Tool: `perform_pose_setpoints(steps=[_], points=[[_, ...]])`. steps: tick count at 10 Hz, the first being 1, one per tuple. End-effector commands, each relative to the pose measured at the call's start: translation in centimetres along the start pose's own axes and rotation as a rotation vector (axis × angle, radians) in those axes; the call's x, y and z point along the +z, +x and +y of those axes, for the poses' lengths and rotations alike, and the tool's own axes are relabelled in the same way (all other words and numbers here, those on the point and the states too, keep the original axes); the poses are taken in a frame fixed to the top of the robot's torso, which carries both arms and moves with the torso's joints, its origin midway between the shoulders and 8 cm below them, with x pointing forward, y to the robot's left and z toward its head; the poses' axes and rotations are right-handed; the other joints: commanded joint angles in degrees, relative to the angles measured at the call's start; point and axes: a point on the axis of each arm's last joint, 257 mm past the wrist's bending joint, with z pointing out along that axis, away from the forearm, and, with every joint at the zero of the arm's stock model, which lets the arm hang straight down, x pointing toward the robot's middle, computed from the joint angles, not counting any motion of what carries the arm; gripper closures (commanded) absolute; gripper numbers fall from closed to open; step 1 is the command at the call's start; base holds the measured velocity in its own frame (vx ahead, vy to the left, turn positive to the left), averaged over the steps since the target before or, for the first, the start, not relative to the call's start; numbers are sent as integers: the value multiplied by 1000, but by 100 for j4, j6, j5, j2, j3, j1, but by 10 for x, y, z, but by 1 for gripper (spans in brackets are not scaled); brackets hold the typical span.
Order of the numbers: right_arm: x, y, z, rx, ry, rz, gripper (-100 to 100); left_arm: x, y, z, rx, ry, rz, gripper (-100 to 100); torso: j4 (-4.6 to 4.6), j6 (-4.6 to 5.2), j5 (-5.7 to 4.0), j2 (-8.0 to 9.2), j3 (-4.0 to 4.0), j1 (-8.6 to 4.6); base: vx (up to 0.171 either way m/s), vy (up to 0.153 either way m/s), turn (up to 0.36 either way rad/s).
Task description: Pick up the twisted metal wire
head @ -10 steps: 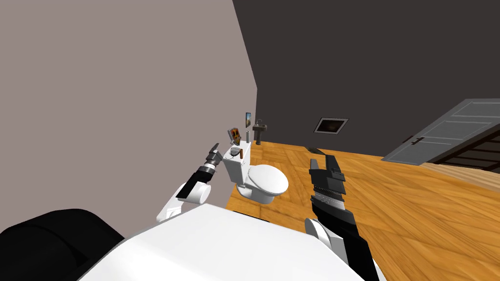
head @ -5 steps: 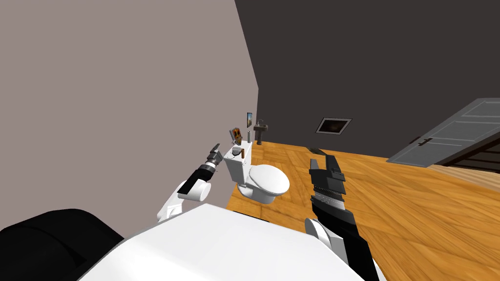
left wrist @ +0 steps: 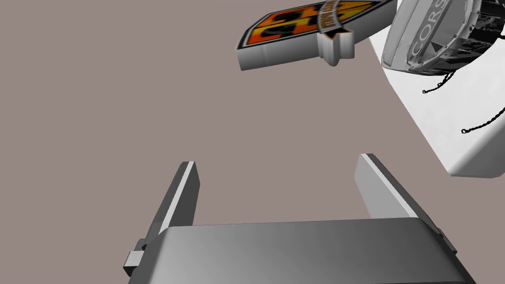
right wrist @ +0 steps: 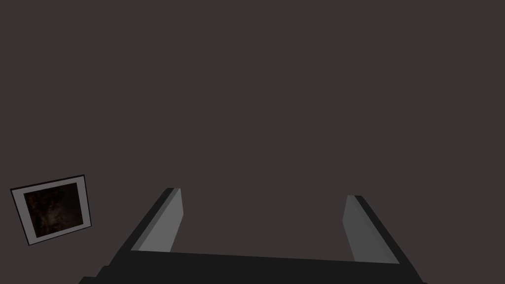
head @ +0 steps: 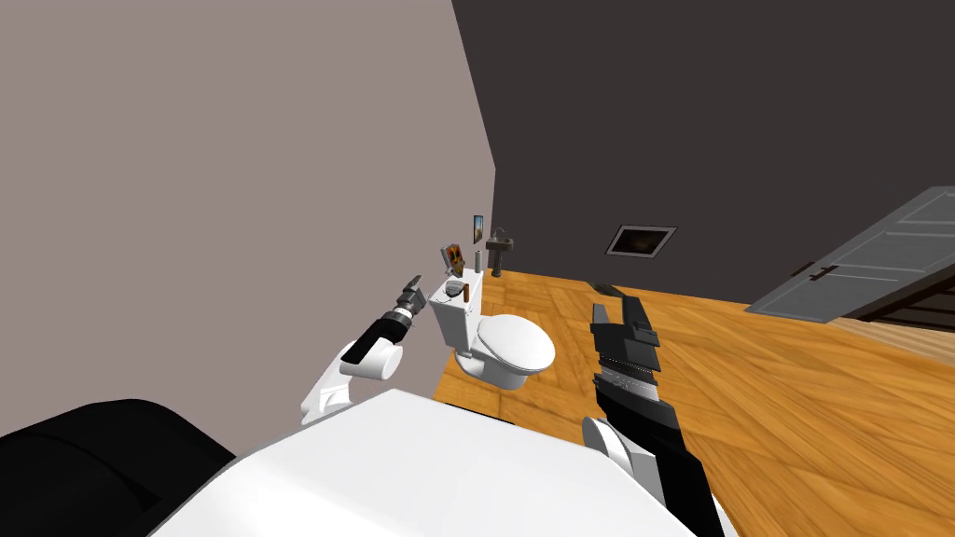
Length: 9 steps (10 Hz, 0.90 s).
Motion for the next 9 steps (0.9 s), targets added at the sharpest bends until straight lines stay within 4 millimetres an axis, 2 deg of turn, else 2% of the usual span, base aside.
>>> perform_pose_setpoints(steps=[1,2,3,5,6,8,9], points=[[0,0,0,0,0,0,0,1,-2,6,-3,-35,-9,-100,0,0,0,0,0,0,-13,19,24],[0,0,0,0,0,0,0,1,-4,12,-3,-57,-14,-100,0,0,0,0,0,0,-7,8,-3],[0,0,0,0,0,0,0,4,-5,9,-8,-63,-18,-100,0,1,0,-1,-1,-3,-11,14,43],[0,0,0,0,0,0,0,3,-7,21,-8,-110,-29,-100,0,1,0,-1,-1,-1,-6,12,4],[0,0,0,0,0,0,0,5,-8,17,-14,-116,-32,-100,-1,1,0,-2,-1,-3,-5,14,33],[0,0,0,0,0,0,0,4,-11,30,-14,-164,-43,-100,-1,1,0,-2,-1,-2,-4,11,7],[0,0,0,0,0,0,0,6,-11,26,-20,-170,-45,-100,-1,1,0,-3,-2,-4,-1,16,23]])
